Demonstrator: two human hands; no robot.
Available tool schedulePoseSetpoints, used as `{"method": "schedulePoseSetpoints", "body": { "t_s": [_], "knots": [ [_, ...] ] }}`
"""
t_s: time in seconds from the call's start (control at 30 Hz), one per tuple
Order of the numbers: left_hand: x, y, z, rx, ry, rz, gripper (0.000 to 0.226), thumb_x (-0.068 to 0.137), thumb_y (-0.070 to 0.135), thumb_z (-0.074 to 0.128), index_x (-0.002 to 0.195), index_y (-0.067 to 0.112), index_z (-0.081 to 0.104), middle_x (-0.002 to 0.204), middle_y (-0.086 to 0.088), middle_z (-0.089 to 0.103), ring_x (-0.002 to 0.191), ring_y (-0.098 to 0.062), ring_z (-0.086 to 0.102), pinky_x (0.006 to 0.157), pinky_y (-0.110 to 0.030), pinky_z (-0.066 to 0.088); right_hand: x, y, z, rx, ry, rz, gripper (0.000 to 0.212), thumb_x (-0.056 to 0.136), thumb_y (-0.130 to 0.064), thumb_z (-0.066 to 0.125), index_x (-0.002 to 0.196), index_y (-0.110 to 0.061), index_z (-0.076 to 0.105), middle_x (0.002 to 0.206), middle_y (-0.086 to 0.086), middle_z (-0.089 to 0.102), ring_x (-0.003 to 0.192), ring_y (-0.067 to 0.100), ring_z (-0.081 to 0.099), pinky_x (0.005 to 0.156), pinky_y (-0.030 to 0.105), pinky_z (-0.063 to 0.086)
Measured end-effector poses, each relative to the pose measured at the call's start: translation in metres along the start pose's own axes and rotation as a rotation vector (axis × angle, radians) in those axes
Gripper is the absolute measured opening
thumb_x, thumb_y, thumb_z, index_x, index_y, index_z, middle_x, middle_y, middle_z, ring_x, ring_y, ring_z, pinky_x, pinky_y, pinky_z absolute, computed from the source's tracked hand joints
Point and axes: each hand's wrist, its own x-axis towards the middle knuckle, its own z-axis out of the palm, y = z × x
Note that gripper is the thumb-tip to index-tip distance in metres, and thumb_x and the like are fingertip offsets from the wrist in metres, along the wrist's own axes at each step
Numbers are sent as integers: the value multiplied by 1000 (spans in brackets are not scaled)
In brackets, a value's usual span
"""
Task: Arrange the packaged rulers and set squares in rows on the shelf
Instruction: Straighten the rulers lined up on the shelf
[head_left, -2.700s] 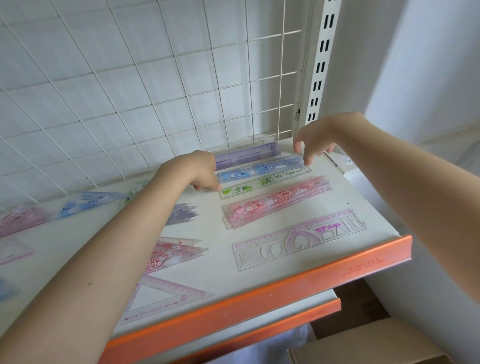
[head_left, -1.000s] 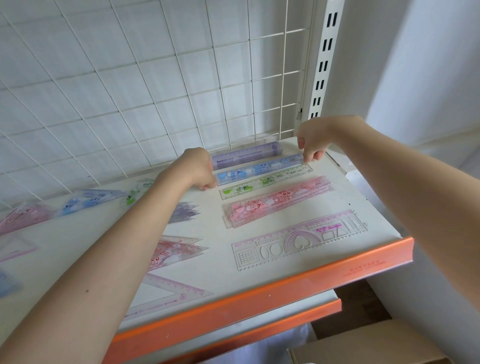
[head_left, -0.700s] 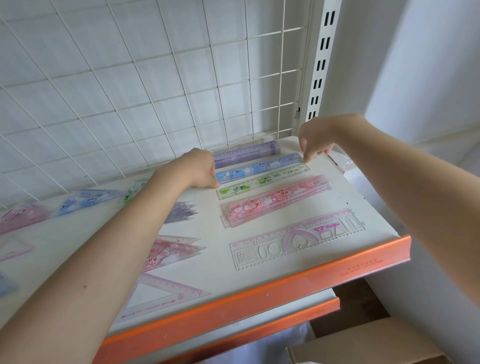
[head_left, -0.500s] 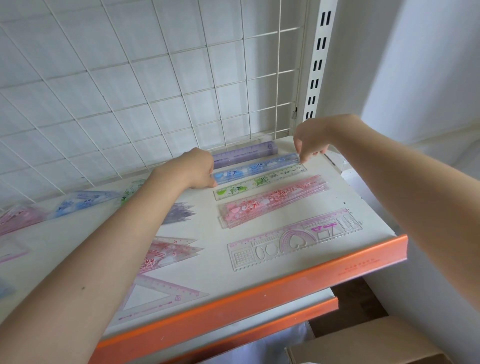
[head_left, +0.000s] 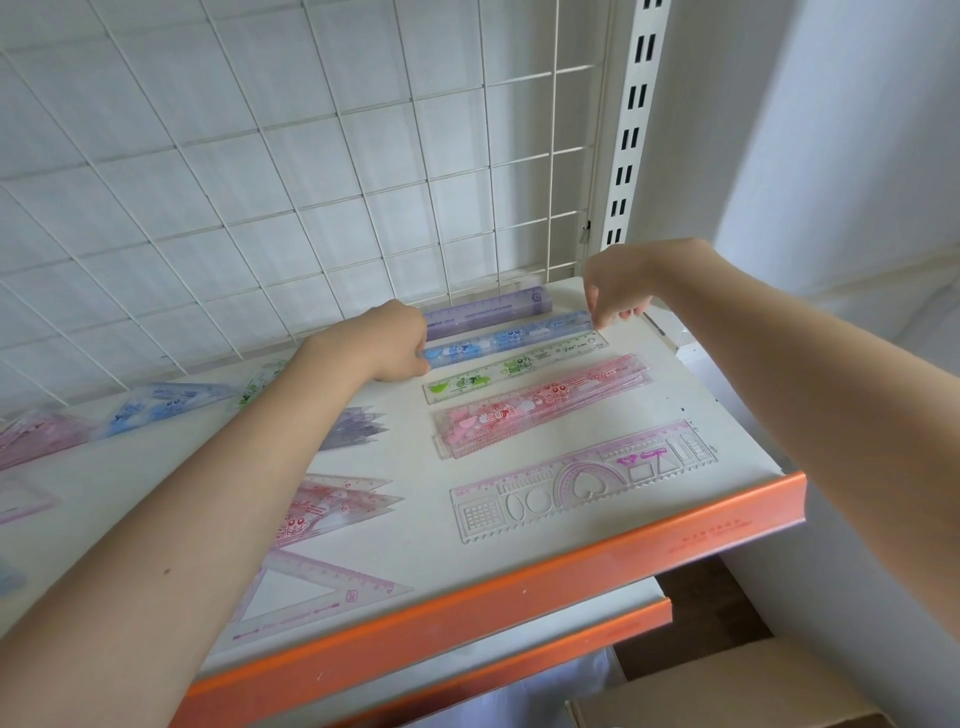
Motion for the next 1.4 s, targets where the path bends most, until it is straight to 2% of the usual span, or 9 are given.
{"method": "schedulePoseSetpoints", "body": {
  "t_s": [0.13, 0.2, 0.3, 0.4, 0.47, 0.63, 0.83, 1.13, 1.4],
  "knots": [
    [-7, -5, -3, -40, -7, -31, 9, 84, 15, 53, 77, 19, 50, 85, -4, 49, 80, -24, 48, 73, -29, 42, -1, 3, -2, -10, -18, 23, 17, 80, -10, 61, 89, 1, 70, 73, 11, 67, 71, 24, 66, 70, 32, 56],
    [-10, -7, -5, -75, -27, -56, 14, 86, 10, 49, 82, 19, 58, 91, -3, 53, 88, -24, 55, 78, -29, 46, -1, 5, -3, -8, -17, 38, 18, 80, -6, 56, 88, 3, 69, 71, 11, 66, 64, 23, 61, 68, 31, 56],
    [-11, -8, -2, -117, -42, -68, 25, 86, 8, 44, 64, 18, 49, 78, -4, 53, 76, -24, 50, 68, -29, 41, -1, 5, -2, 20, -25, 48, 20, 83, -5, 53, 91, 4, 69, 79, 14, 69, 63, 21, 60, 62, 28, 54],
    [-9, -5, 0, -163, -32, -101, 32, 86, 5, 44, 56, 16, 43, 66, -3, 47, 69, -23, 45, 63, -26, 36, 0, 2, -1, 55, -42, 48, 20, 86, -5, 54, 96, 6, 67, 79, 12, 65, 63, 19, 58, 57, 23, 51],
    [-8, -2, -1, -220, -26, -113, 27, 86, 2, 43, 62, 14, 49, 72, -5, 52, 71, -24, 50, 64, -28, 39, 0, 2, 0, 59, -31, 41, 20, 87, -5, 54, 96, 6, 68, 78, 12, 65, 64, 19, 59, 60, 24, 52],
    [-8, -1, -1, -352, -35, -127, 29, 86, -2, 41, 78, 12, 65, 94, -10, 69, 85, -25, 68, 81, -32, 53, 1, 3, 3, 57, -8, 31, 19, 87, -5, 54, 93, 5, 70, 74, 11, 65, 63, 20, 59, 61, 24, 51],
    [-10, -2, 1, -403, -12, -127, 33, 87, 1, 43, 64, 17, 60, 97, -10, 70, 73, -19, 64, 79, -30, 54, 3, 2, 4, 63, 1, 15, 20, 88, -6, 55, 93, 6, 70, 80, 15, 69, 65, 20, 60, 71, 28, 53],
    [-13, -2, -1, -435, -13, -141, 27, 88, -1, 45, 71, 12, 61, 95, -14, 70, 70, -17, 61, 72, -26, 50, 0, 2, 4, 59, 26, 4, 19, 89, -7, 54, 87, 3, 70, 68, 7, 64, 62, 17, 59, 74, 29, 53],
    [-14, 1, -1, -423, 2, -162, 28, 88, 1, 43, 69, 12, 59, 94, -13, 70, 70, -19, 61, 70, -25, 48, -1, 2, 6, 43, 49, -11, 19, 87, -6, 53, 83, 0, 71, 70, 8, 67, 67, 20, 63, 77, 31, 53]
  ]
}}
